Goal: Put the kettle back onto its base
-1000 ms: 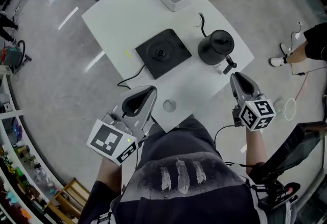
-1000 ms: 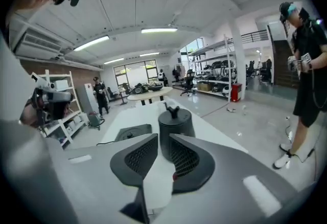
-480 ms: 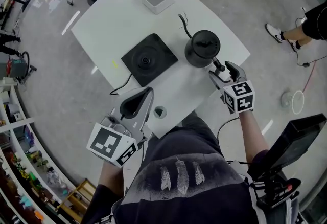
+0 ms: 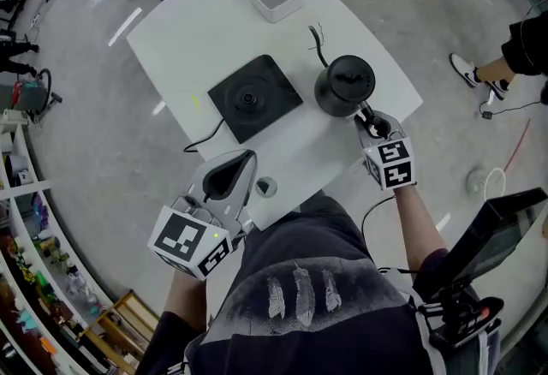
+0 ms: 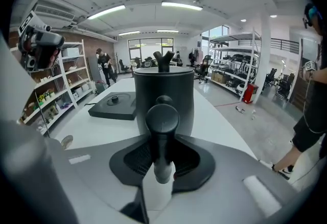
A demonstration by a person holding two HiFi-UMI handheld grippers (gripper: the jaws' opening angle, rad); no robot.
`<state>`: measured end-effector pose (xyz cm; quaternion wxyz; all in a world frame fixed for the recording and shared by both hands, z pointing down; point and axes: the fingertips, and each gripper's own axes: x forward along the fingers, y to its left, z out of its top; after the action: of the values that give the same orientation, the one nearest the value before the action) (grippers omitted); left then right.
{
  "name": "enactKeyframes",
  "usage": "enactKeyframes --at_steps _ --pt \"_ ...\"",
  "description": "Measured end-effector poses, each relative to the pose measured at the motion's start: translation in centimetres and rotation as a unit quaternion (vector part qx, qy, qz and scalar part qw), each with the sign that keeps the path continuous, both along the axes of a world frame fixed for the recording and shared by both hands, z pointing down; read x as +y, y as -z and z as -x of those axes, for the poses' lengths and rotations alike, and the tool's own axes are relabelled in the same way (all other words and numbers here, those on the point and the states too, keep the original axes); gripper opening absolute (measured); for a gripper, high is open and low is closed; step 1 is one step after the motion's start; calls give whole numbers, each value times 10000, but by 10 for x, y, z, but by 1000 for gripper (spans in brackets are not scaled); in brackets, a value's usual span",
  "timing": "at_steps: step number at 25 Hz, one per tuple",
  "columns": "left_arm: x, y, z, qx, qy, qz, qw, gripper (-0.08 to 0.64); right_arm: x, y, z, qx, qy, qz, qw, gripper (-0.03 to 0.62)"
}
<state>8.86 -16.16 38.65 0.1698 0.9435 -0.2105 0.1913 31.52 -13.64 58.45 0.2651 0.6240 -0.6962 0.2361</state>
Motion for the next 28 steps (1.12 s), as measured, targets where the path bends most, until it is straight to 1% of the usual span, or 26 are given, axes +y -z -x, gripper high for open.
enactKeyframes --at_steps 5,11,15,17,20,21,23,26,28 --pt "1 0 11 -11 109 7 9999 0 -3 4 3 -69 -27 -33 10000 83" --pt "2 3 29 39 287 -21 9996 0 -18 42 9 -129 -72 -555 9984 80" --pt "6 10 41 176 400 39 9990 0 -26 65 12 -100 -58 -841 9964 77" --pt "8 12 50 154 449 3 9989 0 -30 76 16 -28 -7 -947 9955 75" --pt "9 10 64 120 552 -16 9984 0 -38 86 26 283 267 -1043 9938 74" --pt "9 9 68 127 586 -9 9982 0 -40 88 29 321 324 -1068 9932 74" --pt "9 9 76 136 646 -9 9978 0 -43 92 32 241 305 -1111 9930 74" --pt "12 10 88 151 721 -13 9973 0 -43 100 37 -33 158 -1182 9929 71" --pt "13 12 95 155 745 -16 9971 0 -40 104 41 -81 151 -1174 9929 67"
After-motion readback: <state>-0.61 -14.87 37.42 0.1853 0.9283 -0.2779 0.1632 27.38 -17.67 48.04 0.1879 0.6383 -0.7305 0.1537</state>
